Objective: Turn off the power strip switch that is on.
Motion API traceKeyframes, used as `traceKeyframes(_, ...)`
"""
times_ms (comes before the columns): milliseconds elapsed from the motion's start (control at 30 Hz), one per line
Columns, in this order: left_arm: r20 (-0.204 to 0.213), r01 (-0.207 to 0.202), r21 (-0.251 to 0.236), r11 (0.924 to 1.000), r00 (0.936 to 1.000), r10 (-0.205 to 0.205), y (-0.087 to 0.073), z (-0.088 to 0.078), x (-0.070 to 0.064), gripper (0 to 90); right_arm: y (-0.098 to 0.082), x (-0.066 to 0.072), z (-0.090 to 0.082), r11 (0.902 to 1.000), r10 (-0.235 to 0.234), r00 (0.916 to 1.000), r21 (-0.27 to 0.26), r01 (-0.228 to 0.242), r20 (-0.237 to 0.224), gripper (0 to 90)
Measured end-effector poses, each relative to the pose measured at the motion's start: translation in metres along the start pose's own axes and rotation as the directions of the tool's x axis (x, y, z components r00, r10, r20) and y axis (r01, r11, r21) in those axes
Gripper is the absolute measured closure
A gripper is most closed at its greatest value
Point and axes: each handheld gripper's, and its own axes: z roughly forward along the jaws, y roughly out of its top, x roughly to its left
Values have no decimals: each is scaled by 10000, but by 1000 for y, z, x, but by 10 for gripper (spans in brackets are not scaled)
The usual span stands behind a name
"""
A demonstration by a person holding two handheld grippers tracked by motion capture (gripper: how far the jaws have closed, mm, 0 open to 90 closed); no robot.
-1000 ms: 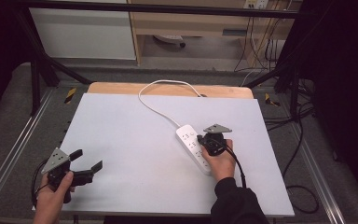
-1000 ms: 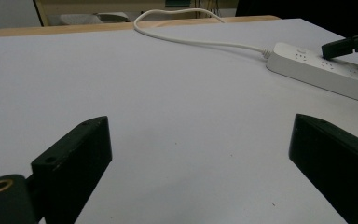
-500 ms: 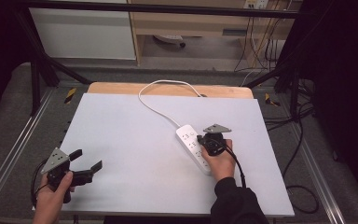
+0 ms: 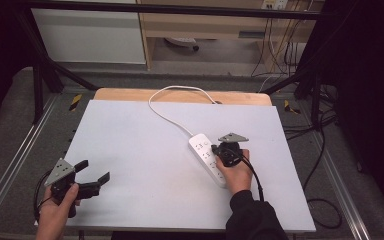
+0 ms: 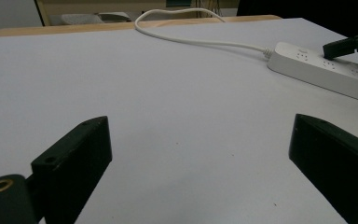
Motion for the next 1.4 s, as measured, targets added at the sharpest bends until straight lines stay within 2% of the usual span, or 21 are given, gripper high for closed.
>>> traceKeyframes(233,20,15,-27,10000,10000,-15,0,0,1,55,0,-3,0,9997,247,9994,40,-247,-226,900)
traceKeyframes(533,10,-11,17,10000,10000,11,0,0,1,55,0,-4,0,9997,235,9994,33,-234,-255,900)
traceKeyframes(600,20,12,17,10000,10000,-13,0,1,1,55,0,-5,-1,9991,380,9987,-175,-386,-327,900)
traceKeyframes(700,13,32,19,10000,10000,-32,0,1,1,55,0,-6,-2,9981,585,9973,-190,-594,-436,900)
traceKeyframes(767,13,45,8,10000,10000,-45,0,1,0,55,-1,-7,-3,9958,869,9939,-217,-886,-682,900)
traceKeyframes(933,46,56,17,10000,10000,-56,0,1,1,55,-1,1,-4,9990,369,9971,-227,-385,-659,900)
traceKeyframes(1000,34,47,53,10000,10000,-47,-1,2,2,55,0,2,-4,9991,304,9973,-271,-323,-661,872)
traceKeyframes(1267,94,37,100,9999,9999,-38,-1,3,1,56,5,-1,-12,9976,482,9971,-463,-509,-593,818)
traceKeyframes(1400,53,4,85,10000,10000,-5,-1,2,1,55,9,0,-17,9978,274,9976,-578,-311,-643,790)
